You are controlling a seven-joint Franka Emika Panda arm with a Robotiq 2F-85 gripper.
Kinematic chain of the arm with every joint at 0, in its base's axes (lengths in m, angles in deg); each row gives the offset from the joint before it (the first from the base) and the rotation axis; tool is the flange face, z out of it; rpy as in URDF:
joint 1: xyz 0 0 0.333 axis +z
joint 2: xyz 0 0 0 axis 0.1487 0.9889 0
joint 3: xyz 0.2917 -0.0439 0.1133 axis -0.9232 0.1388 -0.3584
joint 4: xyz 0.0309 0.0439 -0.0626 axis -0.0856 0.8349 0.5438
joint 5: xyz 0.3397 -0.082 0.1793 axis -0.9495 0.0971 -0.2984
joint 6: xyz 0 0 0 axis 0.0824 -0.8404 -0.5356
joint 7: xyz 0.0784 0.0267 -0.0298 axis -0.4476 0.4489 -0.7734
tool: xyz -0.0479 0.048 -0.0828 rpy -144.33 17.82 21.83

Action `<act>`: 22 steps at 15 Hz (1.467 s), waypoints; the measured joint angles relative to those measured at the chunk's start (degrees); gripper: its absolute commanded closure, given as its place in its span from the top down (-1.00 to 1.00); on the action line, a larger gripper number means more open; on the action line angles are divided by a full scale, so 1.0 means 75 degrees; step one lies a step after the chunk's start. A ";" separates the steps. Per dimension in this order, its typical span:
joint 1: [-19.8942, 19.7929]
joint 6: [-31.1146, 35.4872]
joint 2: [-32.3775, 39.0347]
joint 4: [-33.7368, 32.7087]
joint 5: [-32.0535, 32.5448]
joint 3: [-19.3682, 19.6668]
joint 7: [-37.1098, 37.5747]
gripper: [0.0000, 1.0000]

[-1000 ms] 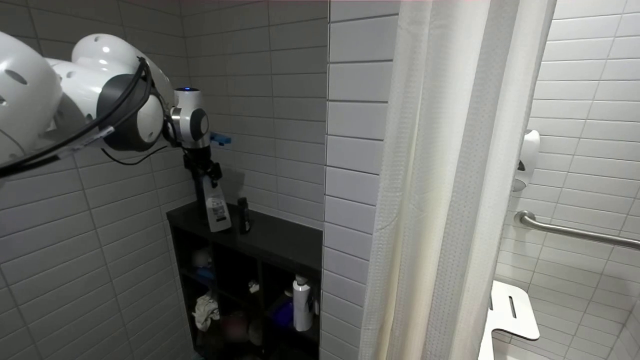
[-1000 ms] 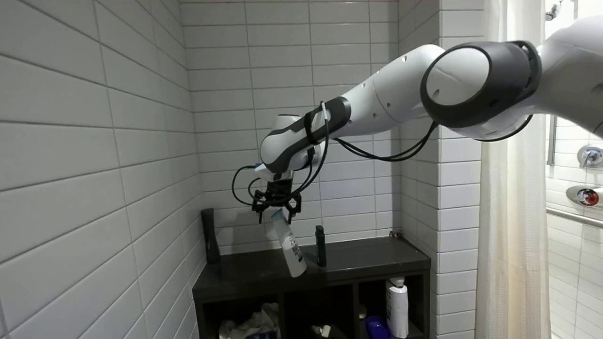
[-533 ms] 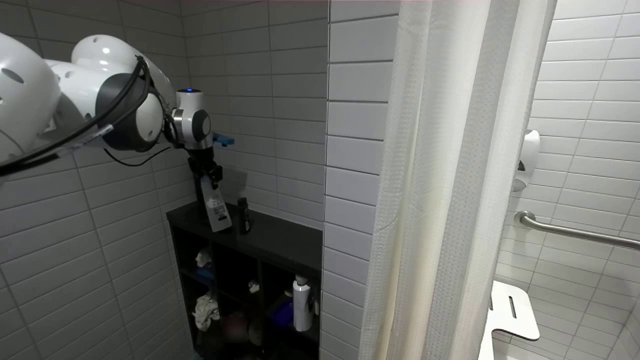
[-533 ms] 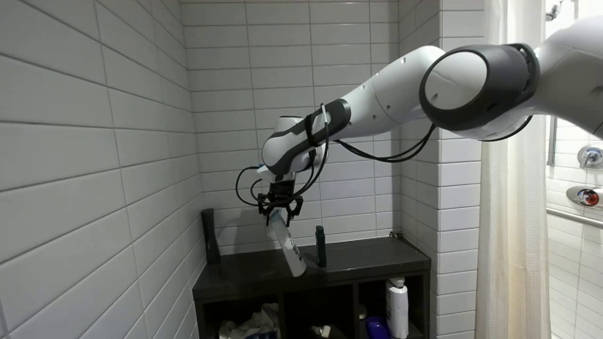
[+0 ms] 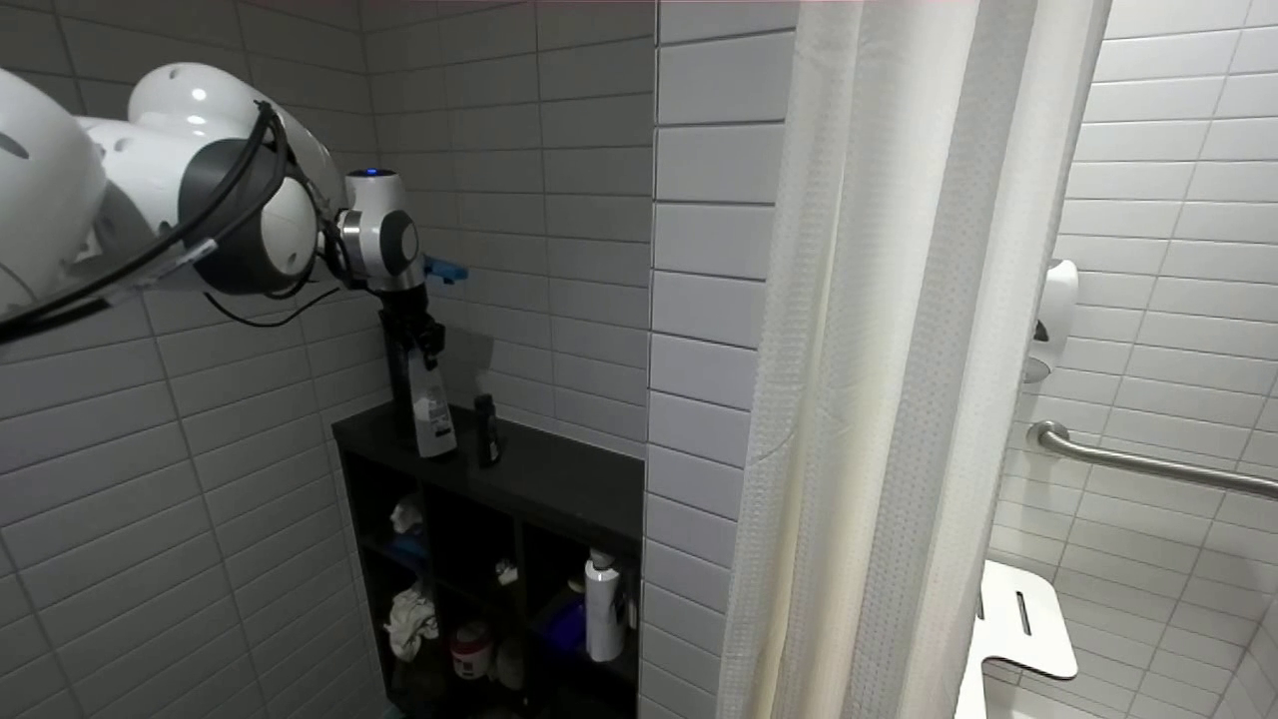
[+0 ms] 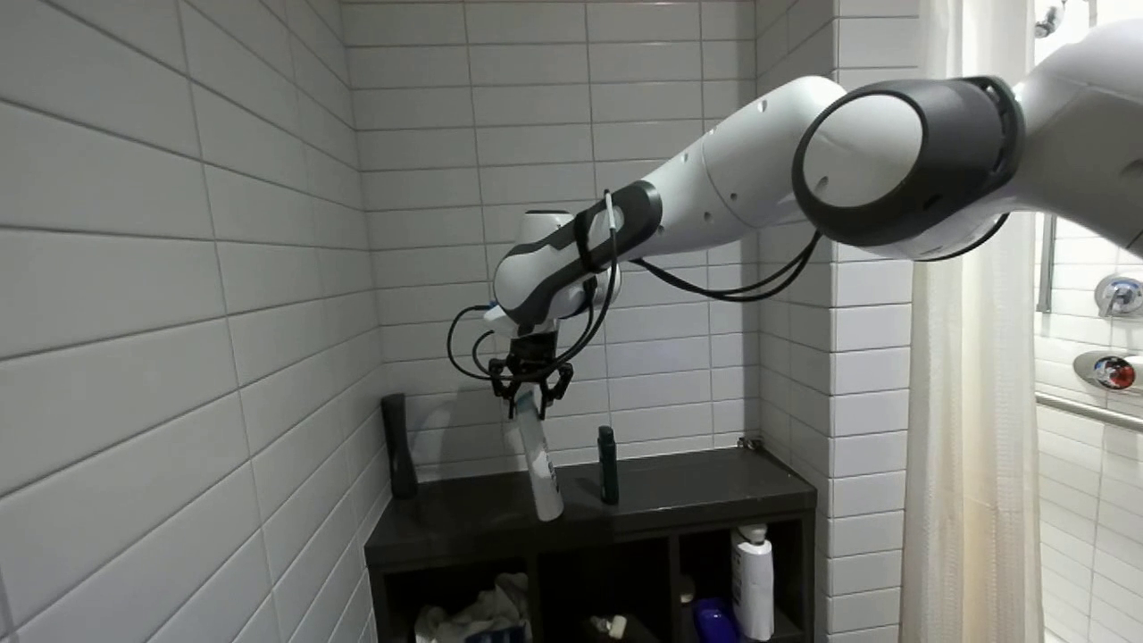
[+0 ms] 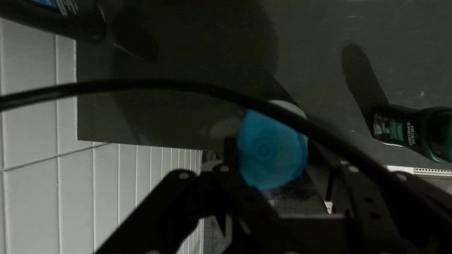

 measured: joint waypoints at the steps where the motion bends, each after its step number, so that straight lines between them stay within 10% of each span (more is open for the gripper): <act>1: 0.0039 0.0000 -0.0005 -0.0030 0.0041 0.0056 0.0055 -0.59; 22: 0.0413 0.0025 -0.0524 0.0213 0.1086 0.0883 0.1811 -0.64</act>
